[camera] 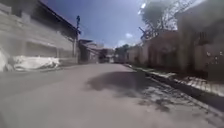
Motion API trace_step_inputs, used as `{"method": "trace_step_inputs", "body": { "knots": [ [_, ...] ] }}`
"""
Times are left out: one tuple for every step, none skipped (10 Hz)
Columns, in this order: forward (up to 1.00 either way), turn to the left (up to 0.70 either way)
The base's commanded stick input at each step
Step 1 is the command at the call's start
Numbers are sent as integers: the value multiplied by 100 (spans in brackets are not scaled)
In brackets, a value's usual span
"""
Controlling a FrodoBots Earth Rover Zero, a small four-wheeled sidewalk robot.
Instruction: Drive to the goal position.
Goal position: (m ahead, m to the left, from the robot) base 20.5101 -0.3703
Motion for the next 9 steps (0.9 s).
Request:
{"method": "trace_step_inputs", "body": {
  "knots": [
    [100,-38],
    [100,-38],
    [100,-38],
    [100,-38],
    [100,-36],
    [100,-20],
    [100,0],
    [100,0],
    [100,0]
  ]
}}
